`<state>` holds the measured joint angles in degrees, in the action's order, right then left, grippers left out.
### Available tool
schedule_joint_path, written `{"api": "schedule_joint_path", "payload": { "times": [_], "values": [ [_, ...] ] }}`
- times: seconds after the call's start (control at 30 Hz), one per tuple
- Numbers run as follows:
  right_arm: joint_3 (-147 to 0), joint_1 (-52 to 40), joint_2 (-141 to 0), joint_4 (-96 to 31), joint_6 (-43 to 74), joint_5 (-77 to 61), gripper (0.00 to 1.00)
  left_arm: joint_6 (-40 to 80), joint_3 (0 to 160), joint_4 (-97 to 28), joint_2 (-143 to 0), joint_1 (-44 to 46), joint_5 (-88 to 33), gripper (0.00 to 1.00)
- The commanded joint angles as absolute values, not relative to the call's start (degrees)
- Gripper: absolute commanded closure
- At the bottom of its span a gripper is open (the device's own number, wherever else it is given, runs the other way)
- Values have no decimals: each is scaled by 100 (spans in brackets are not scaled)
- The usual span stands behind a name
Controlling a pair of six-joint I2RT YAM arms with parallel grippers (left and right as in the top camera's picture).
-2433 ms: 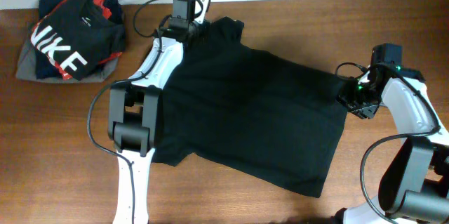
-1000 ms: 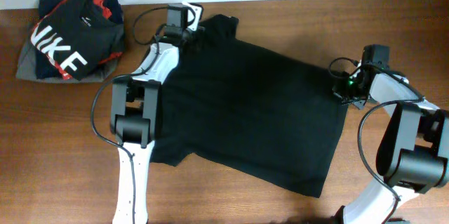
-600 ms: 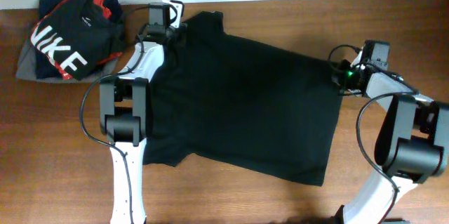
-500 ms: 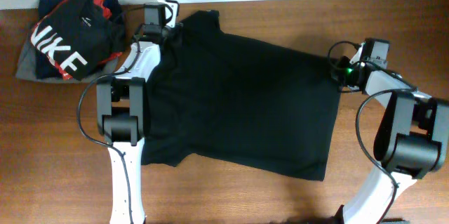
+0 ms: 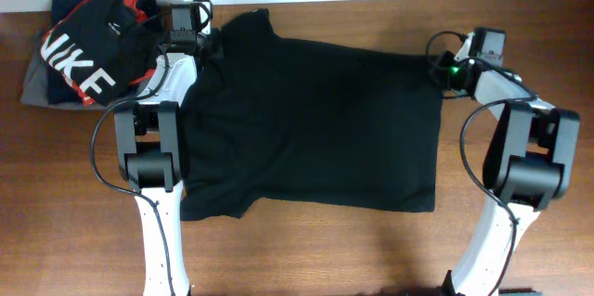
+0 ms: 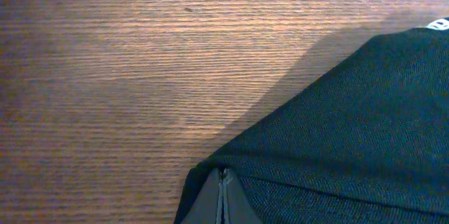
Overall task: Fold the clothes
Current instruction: 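Drag the shirt's top edge upward with both grippers, then release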
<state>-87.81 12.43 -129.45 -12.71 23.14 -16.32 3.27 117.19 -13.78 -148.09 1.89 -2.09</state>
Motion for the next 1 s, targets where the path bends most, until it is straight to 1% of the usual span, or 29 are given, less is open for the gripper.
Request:
{"api": "schedule_joint_path", "payload": {
  "times": [0.0,0.07,0.1,0.13,0.2,0.23,0.3,0.33,0.37,0.4,0.43,0.47,0.5,0.53,0.6,0.63,0.67,0.7,0.97],
  "values": [
    [-9113,958,-13229,-1380,2294,-1280,95,687,11522,-1636,-15194,-25,447,100],
    [-9345,845,-13290,-1516,2298,-1201,93,985,11522,-1662,-15194,-16,792,100],
    [-9441,808,-13325,-1586,2296,-1201,90,1223,11522,-1653,-15194,-10,1024,100],
    [-9579,764,-13362,-1739,2294,-1208,84,1363,11522,-1584,-15192,-5,1201,100],
    [-9765,709,-13410,-2018,2246,-1203,77,1367,11524,-1389,-15179,-5,1249,100],
    [-9887,709,-13415,-2215,2248,-1192,71,1367,11524,-1326,-15159,-5,1251,100],
    [-10178,720,-13408,-2630,2237,-1131,52,1365,11528,-1258,-15076,-5,1249,100],
    [-10300,735,-13408,-2775,2174,-1109,41,1332,11531,-1258,-15026,-5,1247,100],
    [-10527,760,-13408,-3048,2115,-1039,21,1282,11537,-1243,-14967,-5,1247,99],
    [-10746,794,-13408,-3321,2117,-908,14,1269,11544,-1245,-14914,-5,1249,98],
    [-10947,821,-13408,-3568,2115,-823,10,1199,11546,-1245,-14829,-5,1247,94],
    [-11177,847,-13408,-3830,2112,-790,7,1155,11546,-1245,-14765,-5,1249,85],
    [-11493,888,-13408,-4176,2067,-792,0,1079,11546,-1258,-14656,-5,1245,73],
    [-11769,915,-13408,-4473,1988,-792,1,1041,11546,-1302,-14571,-5,1247,59],
    [-12283,961,-13408,-5026,1968,-770,1,930,11546,-1431,-14385,-1,1247,41],
    [-12589,978,-13408,-5354,1968,-770,1,928,11546,-1514,-14287,1,1247,34],
    [-13045,993,-13404,-5848,1973,-766,1,930,11546,-1656,-14127,-1,1247,13],
    [-13303,1002,-13397,-6112,1975,-768,1,930,11546,-1745,-14011,-1,1247,1],
    [-15174,1004,-13146,-8016,2038,-770,1,930,11546,-2462,-12991,-1,1225,1]
  ]
}}
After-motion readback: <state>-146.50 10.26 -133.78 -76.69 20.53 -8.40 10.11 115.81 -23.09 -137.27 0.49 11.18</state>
